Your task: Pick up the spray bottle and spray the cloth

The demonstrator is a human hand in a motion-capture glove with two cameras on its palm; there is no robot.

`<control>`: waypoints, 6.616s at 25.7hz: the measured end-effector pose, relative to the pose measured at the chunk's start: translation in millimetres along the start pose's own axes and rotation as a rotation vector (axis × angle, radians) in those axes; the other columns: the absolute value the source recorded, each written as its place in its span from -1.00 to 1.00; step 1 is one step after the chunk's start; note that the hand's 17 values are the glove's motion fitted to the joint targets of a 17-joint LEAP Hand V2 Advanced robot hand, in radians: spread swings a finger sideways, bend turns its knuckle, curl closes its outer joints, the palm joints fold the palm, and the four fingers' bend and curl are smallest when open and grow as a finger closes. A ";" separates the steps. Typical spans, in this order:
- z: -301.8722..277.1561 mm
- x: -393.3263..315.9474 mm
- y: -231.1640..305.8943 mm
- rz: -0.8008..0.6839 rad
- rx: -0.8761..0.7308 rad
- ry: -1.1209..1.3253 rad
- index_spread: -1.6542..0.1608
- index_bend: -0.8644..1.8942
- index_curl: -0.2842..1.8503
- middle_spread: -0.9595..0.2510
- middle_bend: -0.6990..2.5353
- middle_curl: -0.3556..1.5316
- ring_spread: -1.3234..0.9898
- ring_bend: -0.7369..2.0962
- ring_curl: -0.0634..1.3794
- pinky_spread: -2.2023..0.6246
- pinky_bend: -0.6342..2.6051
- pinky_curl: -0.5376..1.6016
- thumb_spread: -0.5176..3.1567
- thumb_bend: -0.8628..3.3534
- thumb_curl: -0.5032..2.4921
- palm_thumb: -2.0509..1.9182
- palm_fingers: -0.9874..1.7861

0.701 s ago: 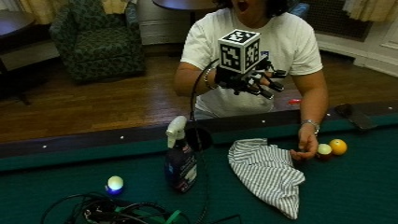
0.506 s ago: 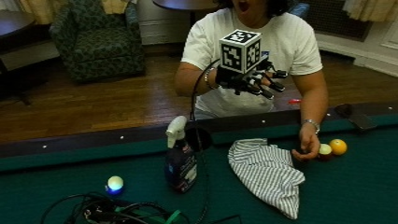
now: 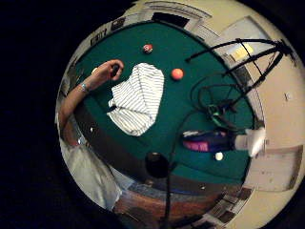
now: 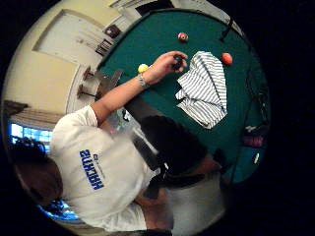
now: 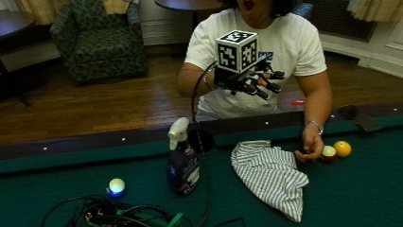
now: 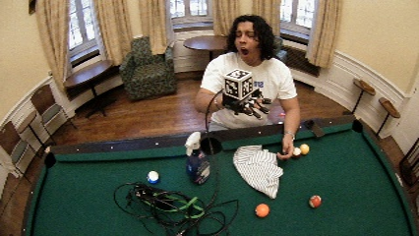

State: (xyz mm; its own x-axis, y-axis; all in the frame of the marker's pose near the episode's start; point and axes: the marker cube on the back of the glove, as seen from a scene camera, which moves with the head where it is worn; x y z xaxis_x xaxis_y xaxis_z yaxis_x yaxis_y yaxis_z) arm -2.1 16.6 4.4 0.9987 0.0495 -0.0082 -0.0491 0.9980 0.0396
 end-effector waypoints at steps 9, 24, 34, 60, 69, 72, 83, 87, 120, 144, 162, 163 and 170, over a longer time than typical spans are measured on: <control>-11.2 29.6 29.2 0.103 0.084 -0.023 0.24 -0.28 -0.62 0.38 -0.35 -0.37 0.19 -0.12 -0.62 0.72 -0.49 -0.31 -0.15 -0.58 -0.54 0.20 -0.26; -25.8 95.9 80.9 0.300 0.132 -0.069 0.24 -0.28 -0.59 0.39 -0.35 -0.32 0.18 -0.10 -0.58 0.73 -0.49 -0.27 -0.13 -0.60 -0.51 0.21 -0.27; -33.0 140.2 103.5 0.412 0.221 -0.078 0.24 -0.27 -0.57 0.39 -0.34 -0.30 0.18 -0.09 -0.56 0.73 -0.50 -0.26 -0.13 -0.60 -0.50 0.22 -0.26; 72.2 207.8 146.8 0.614 0.503 -0.894 0.23 -0.26 -0.53 0.46 -0.33 -0.27 0.24 -0.10 -0.54 0.73 -0.51 -0.27 -0.13 -0.60 -0.48 0.24 -0.24; 92.2 204.4 157.9 0.654 0.505 -0.888 0.24 -0.27 -0.52 0.47 -0.32 -0.26 0.24 -0.07 -0.52 0.73 -0.52 -0.28 -0.12 -0.59 -0.46 0.28 -0.19; 93.8 204.6 164.2 0.659 0.529 -0.895 0.25 -0.24 -0.51 0.41 -0.26 -0.23 0.18 -0.01 -0.51 0.72 -0.57 -0.31 -0.10 -0.57 -0.45 0.31 -0.02; 94.8 206.4 169.4 0.675 0.608 -0.993 0.40 -0.22 -0.42 0.27 -0.23 -0.16 0.02 0.00 -0.42 0.56 -0.45 -0.23 -0.09 -0.52 -0.39 0.46 0.38; 95.3 209.4 168.6 0.693 0.663 -1.037 0.42 -0.23 -0.40 0.25 -0.22 -0.13 -0.01 0.05 -0.37 0.51 -0.39 -0.18 -0.07 -0.50 -0.35 0.50 0.52; 101.6 213.0 159.0 0.737 0.653 -1.024 0.40 -0.38 -0.41 0.38 -0.13 -0.01 0.05 -0.03 -0.28 0.66 -0.50 -0.14 -0.04 -0.55 -0.26 0.42 -0.34; 100.5 215.4 115.3 0.696 0.575 -1.037 0.30 -0.26 -0.53 0.51 -0.25 -0.19 0.18 -0.11 -0.44 0.73 -0.50 -0.25 -0.20 -0.62 -0.35 0.36 -0.35; 99.0 219.7 75.8 0.681 0.520 -1.074 0.36 -0.15 -0.45 0.50 -0.25 -0.21 0.19 -0.14 -0.50 0.73 -0.59 -0.35 -0.22 -0.61 -0.40 0.32 -0.12; 98.2 219.8 74.4 0.679 0.514 -1.072 0.37 -0.15 -0.44 0.49 -0.24 -0.21 0.19 -0.13 -0.49 0.73 -0.59 -0.35 -0.22 -0.61 -0.40 0.32 -0.12; 93.5 222.4 68.4 0.661 0.521 -1.122 0.41 -0.17 -0.42 0.39 -0.18 -0.18 0.14 -0.07 -0.45 0.72 -0.58 -0.41 -0.22 -0.61 -0.41 0.32 -0.02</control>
State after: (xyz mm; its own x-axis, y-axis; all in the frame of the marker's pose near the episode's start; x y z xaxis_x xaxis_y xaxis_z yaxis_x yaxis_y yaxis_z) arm 217.6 92.2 98.7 0.2807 0.1945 0.9399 -0.7451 0.6615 0.0857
